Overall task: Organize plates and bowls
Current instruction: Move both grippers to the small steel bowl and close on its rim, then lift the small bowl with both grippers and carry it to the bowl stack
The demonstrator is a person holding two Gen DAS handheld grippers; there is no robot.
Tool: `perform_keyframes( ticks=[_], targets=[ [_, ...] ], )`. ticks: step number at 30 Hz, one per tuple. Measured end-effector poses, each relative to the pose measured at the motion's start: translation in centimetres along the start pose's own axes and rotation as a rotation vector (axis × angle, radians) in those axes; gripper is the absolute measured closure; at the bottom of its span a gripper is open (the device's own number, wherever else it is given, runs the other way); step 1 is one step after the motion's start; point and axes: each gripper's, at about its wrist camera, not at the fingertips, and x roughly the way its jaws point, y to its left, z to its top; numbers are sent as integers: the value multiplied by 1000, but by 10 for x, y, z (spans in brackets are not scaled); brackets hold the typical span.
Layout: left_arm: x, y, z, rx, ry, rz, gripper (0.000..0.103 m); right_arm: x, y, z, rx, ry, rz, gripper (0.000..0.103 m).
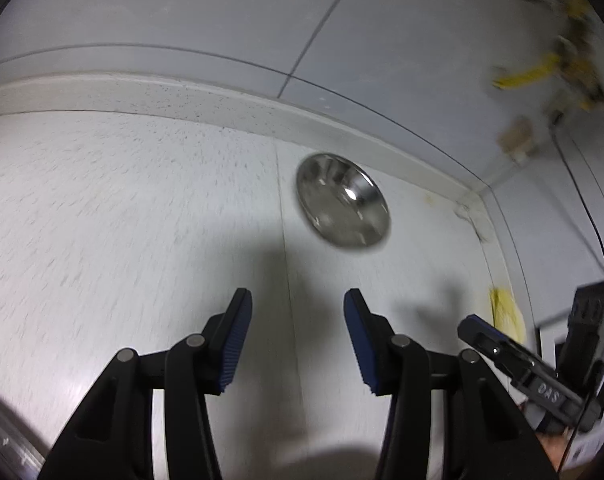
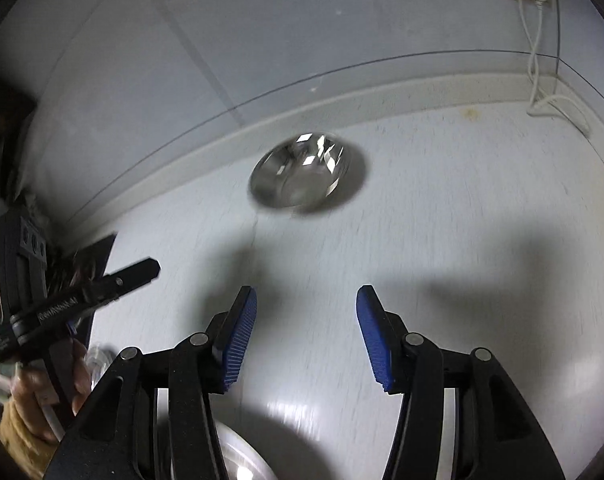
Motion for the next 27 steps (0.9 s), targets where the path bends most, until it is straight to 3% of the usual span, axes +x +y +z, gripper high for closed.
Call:
perform_keyframes(
  ticks=[6, 11, 16, 18, 21, 24, 27],
  targets=[
    [71, 6, 55, -91, 58, 7, 57, 56, -15, 46, 83, 5, 5, 56],
    [101, 7, 73, -100, 58, 20, 57, 90, -27, 65, 114, 21, 7, 56],
    [134, 11, 84, -120, 103, -19, 59, 114, -29, 74, 94, 50, -7, 56],
    [139, 8, 89, -103, 89, -30, 60, 120, -28, 74, 87, 60, -15, 65],
    [150, 0, 91, -76, 125, -58, 82, 129, -27, 73, 77, 86, -29, 87],
    [151, -3, 92, -66, 123, -60, 95, 129, -26, 72, 78, 90, -50, 90],
    [144, -3, 91, -65, 125, -86, 97, 118, -27, 72, 90, 80, -45, 90]
  ],
)
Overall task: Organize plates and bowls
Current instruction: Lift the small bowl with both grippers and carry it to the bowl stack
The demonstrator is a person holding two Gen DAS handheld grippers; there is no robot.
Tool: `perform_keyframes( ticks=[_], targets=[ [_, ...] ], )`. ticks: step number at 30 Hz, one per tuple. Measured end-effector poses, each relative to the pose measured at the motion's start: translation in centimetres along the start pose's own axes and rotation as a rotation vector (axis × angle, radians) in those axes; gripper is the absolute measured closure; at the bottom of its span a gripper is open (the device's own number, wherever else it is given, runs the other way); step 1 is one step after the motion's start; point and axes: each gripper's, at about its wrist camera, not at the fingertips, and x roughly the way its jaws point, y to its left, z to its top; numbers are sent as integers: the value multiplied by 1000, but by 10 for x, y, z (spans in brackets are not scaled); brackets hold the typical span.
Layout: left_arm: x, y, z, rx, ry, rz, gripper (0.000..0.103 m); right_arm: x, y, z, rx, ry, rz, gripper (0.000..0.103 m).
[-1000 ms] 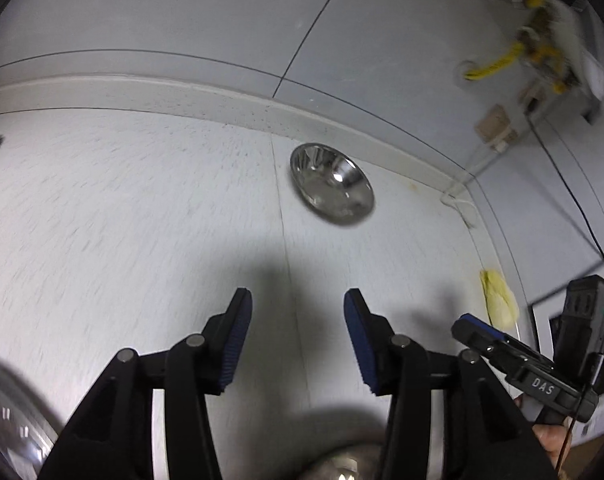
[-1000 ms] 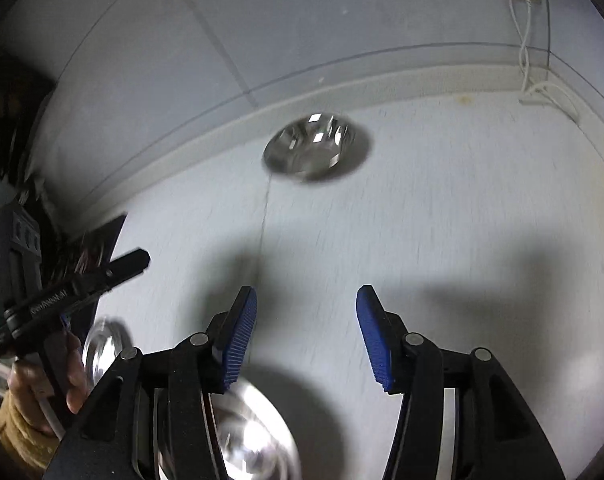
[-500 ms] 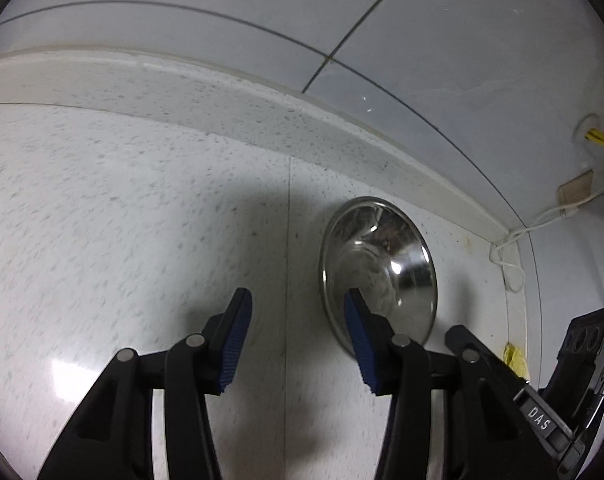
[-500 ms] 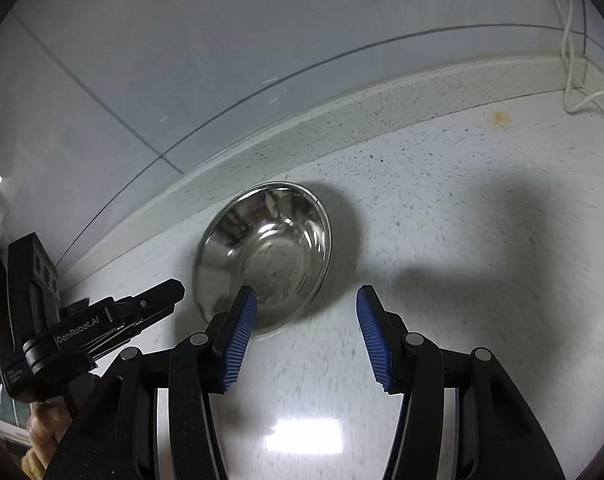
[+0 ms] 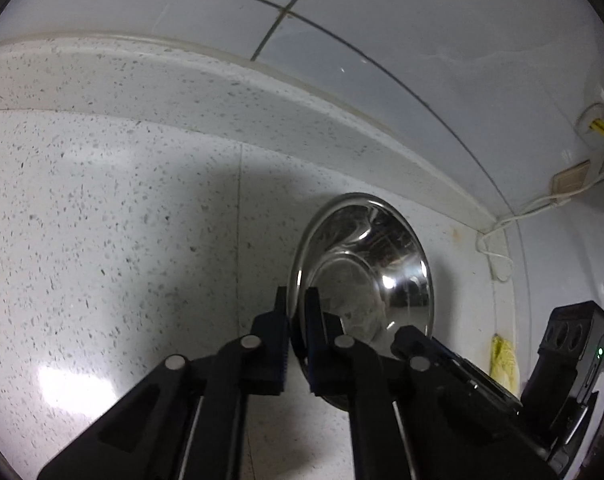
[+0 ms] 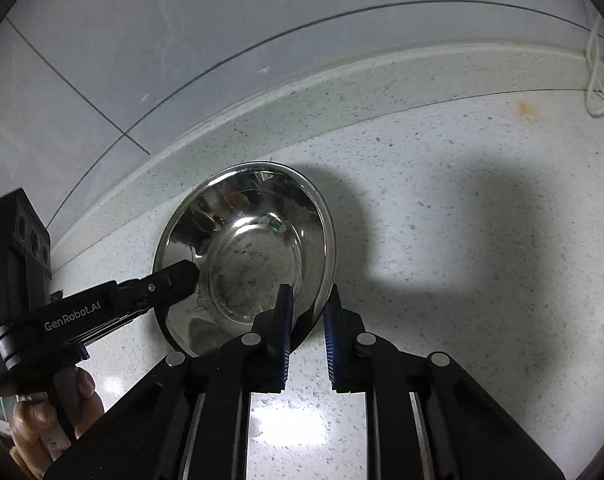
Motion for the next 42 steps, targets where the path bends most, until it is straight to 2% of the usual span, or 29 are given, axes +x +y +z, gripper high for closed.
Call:
perform_keyframes(
  ticks=[6, 10, 14, 21, 26, 29, 33, 39, 42],
  targets=[
    [-41, -16, -8, 25, -37, -23, 97, -39, 14, 4, -16, -36, -9, 91],
    [-81, -32, -12, 41, -70, -38, 97, -71, 32, 4, -34, -66, -10, 91],
    [-136, -37, -25, 56, -102, -53, 97, -117, 54, -10, -53, -101, 2, 90],
    [-220, -49, -79, 59, -139, -83, 97, -199, 86, -61, -106, -141, 14, 90],
    [-269, -47, -139, 72, -156, -87, 97, -248, 102, -124, -150, -148, 33, 90],
    [-284, -43, -173, 77, -151, -96, 97, -265, 104, -156, -168, -143, 45, 90],
    [-285, -35, -223, 74, -130, -86, 97, -272, 99, -197, -163, -111, 66, 90],
    [-262, -10, -279, 44, -66, -53, 97, -250, 76, -250, -135, -21, 72, 90],
    [-243, 4, -298, 20, -25, -32, 97, -229, 62, -264, -109, 38, 69, 90]
  ],
)
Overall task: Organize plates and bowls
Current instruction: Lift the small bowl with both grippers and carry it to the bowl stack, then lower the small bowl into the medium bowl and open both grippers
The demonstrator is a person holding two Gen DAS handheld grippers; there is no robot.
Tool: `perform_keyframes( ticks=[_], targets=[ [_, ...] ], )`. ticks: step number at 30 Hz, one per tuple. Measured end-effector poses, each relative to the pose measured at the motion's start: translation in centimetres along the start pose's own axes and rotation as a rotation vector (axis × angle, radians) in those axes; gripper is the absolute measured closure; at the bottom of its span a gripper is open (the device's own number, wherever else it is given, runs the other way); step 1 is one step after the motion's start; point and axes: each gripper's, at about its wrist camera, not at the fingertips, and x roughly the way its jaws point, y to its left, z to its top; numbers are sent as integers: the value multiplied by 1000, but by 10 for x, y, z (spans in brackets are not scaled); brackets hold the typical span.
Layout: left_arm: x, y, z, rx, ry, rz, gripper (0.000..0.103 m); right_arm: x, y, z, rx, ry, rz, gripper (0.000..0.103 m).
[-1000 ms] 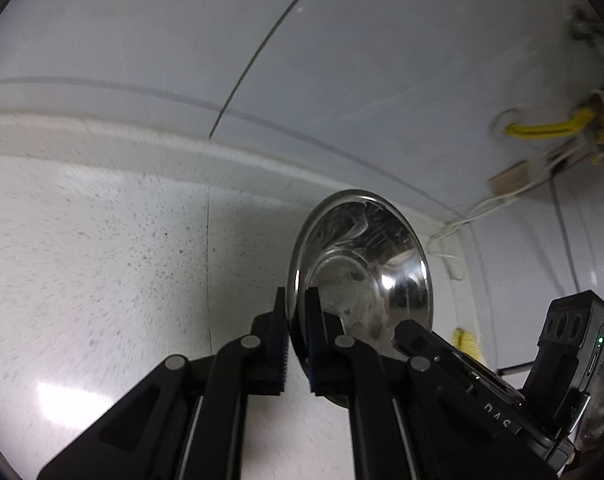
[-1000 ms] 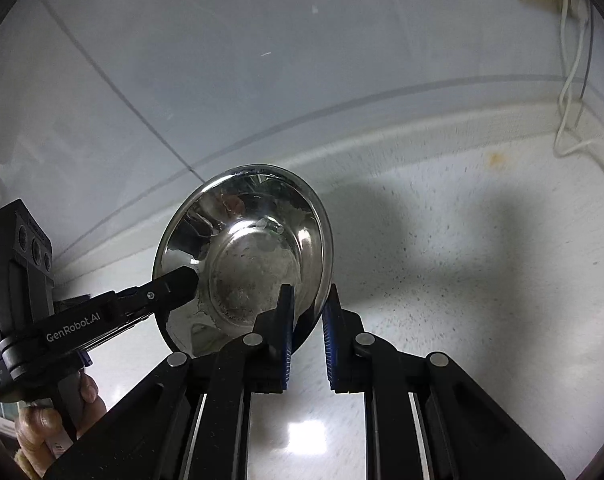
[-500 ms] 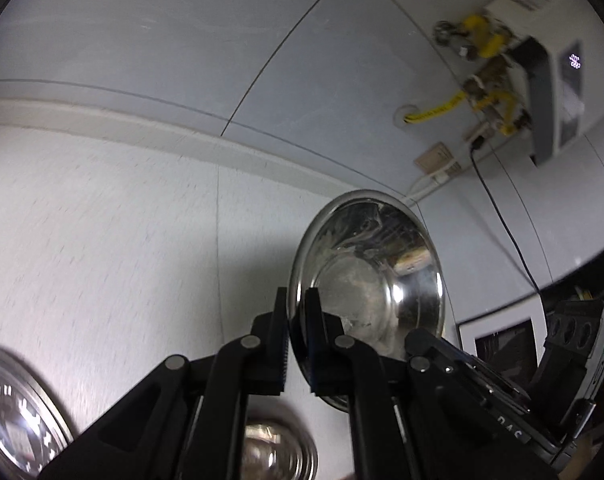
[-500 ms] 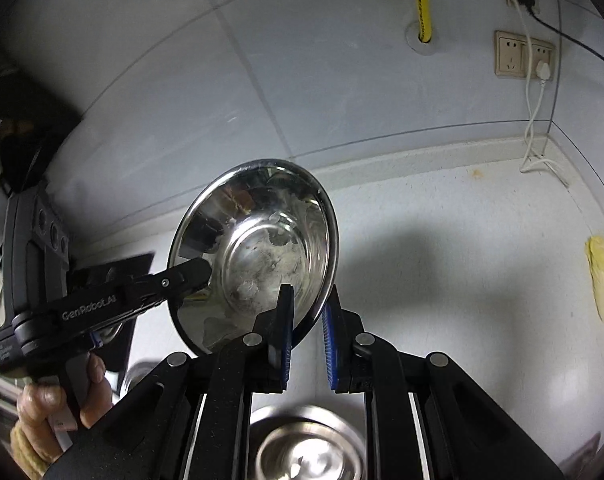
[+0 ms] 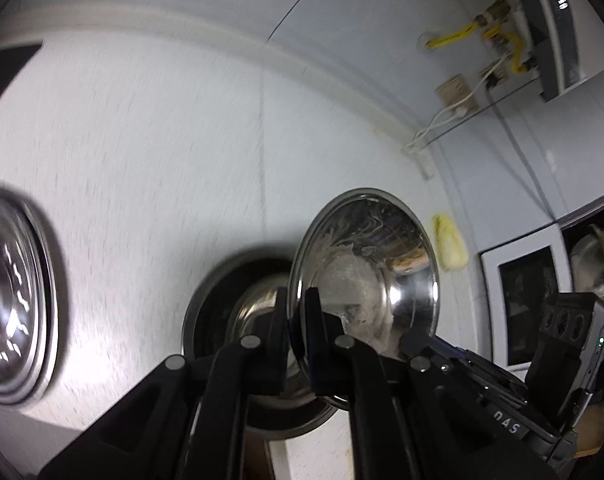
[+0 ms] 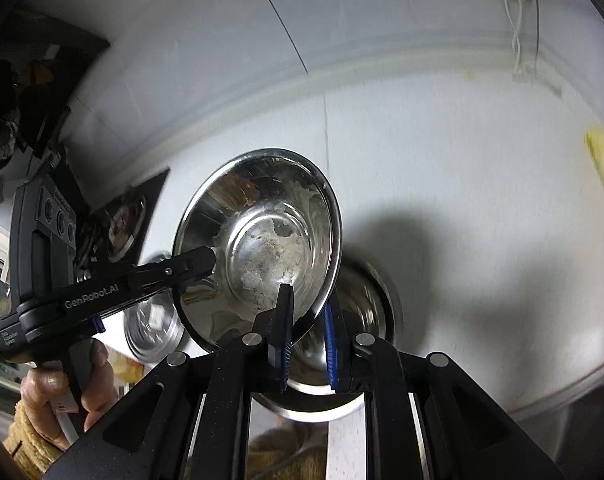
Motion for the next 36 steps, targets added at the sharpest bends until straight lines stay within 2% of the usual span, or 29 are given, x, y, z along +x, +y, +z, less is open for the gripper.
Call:
perform_keyframes(
  ticks=[5, 12, 20, 36],
  targets=[
    [29, 16, -27, -29, 54, 50, 97, 34, -24, -22, 57, 81, 7, 90],
    [46, 21, -40, -47, 70, 85, 97, 52, -20, -29, 69, 117, 10, 90],
    [58, 18, -33, -45, 60, 93, 97, 69, -19, -29, 73, 131, 11, 90],
    [62, 21, -28, -24, 51, 116, 96, 75, -20, -33, 62, 151, 21, 88]
  ],
)
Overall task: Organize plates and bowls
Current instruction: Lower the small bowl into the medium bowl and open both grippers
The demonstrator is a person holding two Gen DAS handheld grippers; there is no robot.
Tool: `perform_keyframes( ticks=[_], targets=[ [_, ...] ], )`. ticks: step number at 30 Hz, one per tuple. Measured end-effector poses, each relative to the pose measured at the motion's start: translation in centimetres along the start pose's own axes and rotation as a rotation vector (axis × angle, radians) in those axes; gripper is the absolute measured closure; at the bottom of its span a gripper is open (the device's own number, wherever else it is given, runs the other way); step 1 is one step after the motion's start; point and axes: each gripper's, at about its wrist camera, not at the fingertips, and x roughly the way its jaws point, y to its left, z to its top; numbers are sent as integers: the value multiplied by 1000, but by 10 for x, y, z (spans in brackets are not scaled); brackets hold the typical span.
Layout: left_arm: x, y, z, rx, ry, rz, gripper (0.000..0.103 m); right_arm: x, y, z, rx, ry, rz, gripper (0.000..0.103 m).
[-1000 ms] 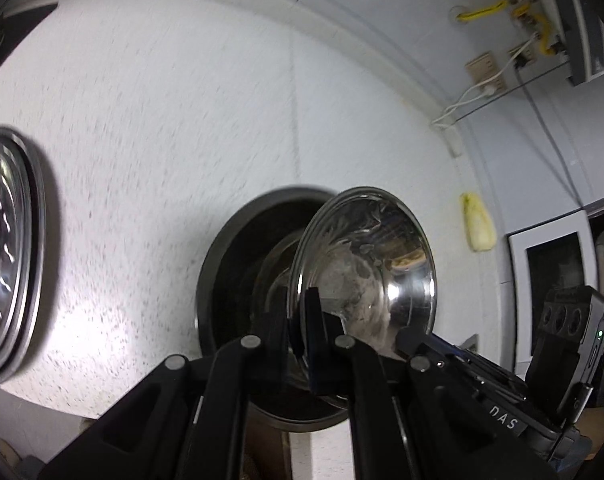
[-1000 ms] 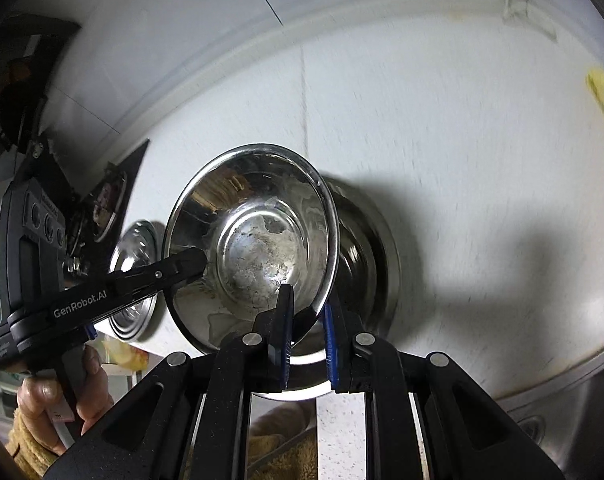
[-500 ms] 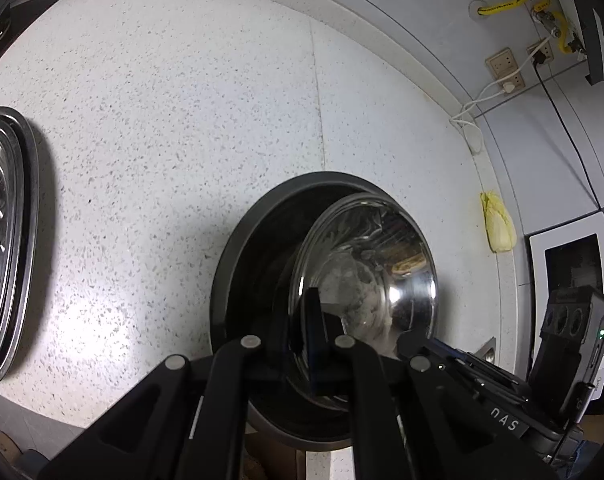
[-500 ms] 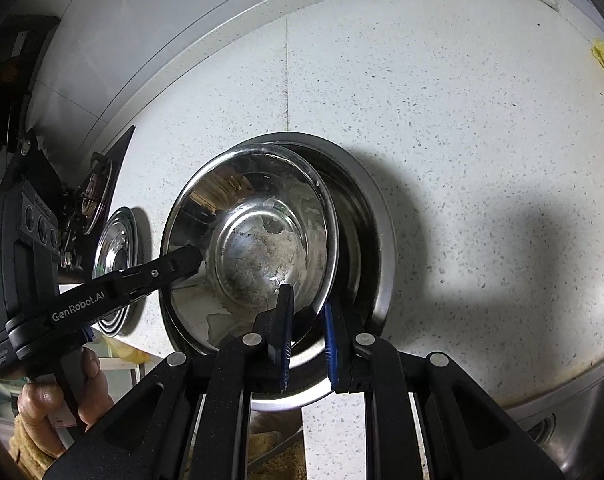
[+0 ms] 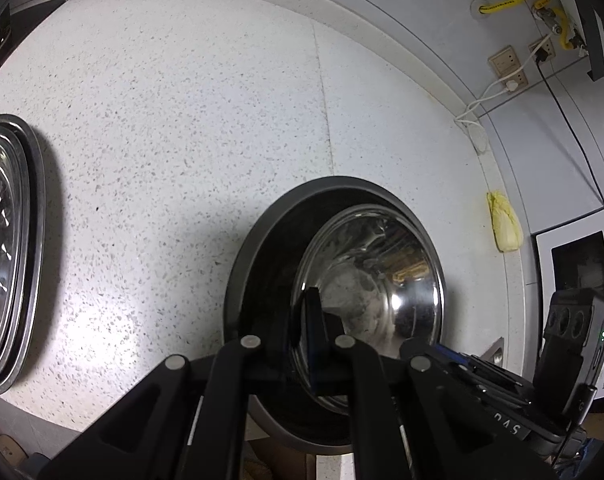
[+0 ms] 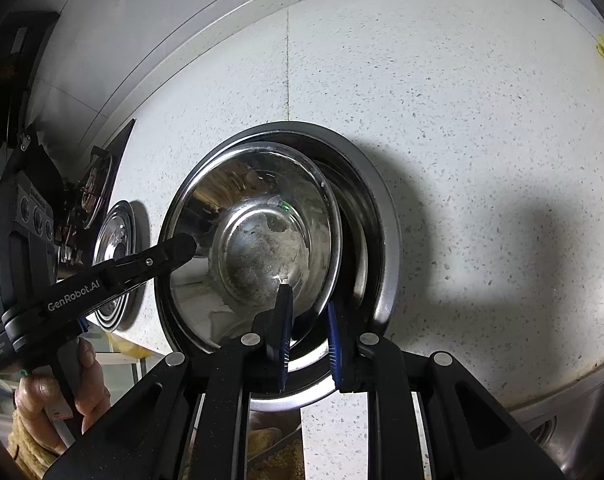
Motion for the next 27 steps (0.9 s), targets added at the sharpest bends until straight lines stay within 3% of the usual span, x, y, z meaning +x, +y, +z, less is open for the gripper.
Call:
perform_keyframes(
  ticks=[6, 9, 12, 17, 18, 19, 21, 27],
  targets=[
    [-3, -2, 0, 18, -12, 10, 96, -2, 4, -2, -5, -4, -10, 87],
    [-5, -2, 1, 23, -19, 16, 95, -5, 6, -2, -15, -12, -12, 82],
    [-10, -1, 3, 34, -31, 31, 95, -10, 7, -1, -25, -26, -29, 69],
    [-21, 0, 4, 50, -55, 46, 95, -19, 7, -2, -24, -49, -21, 67],
    [-26, 0, 4, 61, -69, 52, 92, -22, 7, -2, -23, -56, -18, 67],
    [-31, 1, 5, 66, -82, 50, 81, -26, 6, -2, -25, -64, -14, 67],
    [-40, 0, 6, 72, -106, 49, 74, -37, 4, -1, -29, -87, -14, 67],
    [-60, 3, 12, 104, -151, 78, 72, -63, -1, 2, -42, -151, -49, 66]
  ],
)
